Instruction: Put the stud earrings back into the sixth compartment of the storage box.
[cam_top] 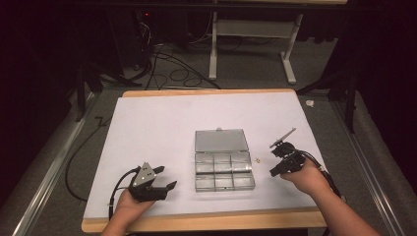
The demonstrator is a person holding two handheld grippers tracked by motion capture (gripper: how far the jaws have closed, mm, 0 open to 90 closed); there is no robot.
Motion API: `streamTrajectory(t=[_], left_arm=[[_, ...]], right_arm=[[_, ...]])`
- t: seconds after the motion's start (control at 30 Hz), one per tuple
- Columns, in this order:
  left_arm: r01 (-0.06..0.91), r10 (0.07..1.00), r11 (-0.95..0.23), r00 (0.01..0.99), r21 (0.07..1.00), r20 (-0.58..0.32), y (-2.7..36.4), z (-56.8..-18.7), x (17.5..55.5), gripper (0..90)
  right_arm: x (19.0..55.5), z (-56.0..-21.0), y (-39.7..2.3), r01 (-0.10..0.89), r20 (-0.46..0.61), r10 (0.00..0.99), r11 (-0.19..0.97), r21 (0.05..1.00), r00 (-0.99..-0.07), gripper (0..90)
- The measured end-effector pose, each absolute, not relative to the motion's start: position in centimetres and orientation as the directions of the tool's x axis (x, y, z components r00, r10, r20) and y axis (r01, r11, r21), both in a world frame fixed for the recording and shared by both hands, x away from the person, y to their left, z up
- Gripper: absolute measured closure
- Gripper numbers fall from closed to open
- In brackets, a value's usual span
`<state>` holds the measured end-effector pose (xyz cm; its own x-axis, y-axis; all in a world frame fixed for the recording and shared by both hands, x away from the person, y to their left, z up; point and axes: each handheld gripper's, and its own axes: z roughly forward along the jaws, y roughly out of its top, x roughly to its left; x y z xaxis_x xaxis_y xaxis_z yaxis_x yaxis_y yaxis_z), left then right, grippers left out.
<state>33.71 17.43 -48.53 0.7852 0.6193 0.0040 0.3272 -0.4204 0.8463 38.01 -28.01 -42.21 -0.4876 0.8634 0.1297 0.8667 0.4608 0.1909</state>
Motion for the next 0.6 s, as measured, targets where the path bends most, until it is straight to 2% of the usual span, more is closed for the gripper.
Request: streamTrajectory(t=[0.6], left_arm=[[0.326, 0.619, -0.423, 0.786, 0.846, 0.006, 17.4, -48.5, 33.7, 27.9]], right_arm=[[36.7, -41.0, -27.3, 0.847, 0.136, 0.840, 0.499, 0.185, -0.525, 87.6]])
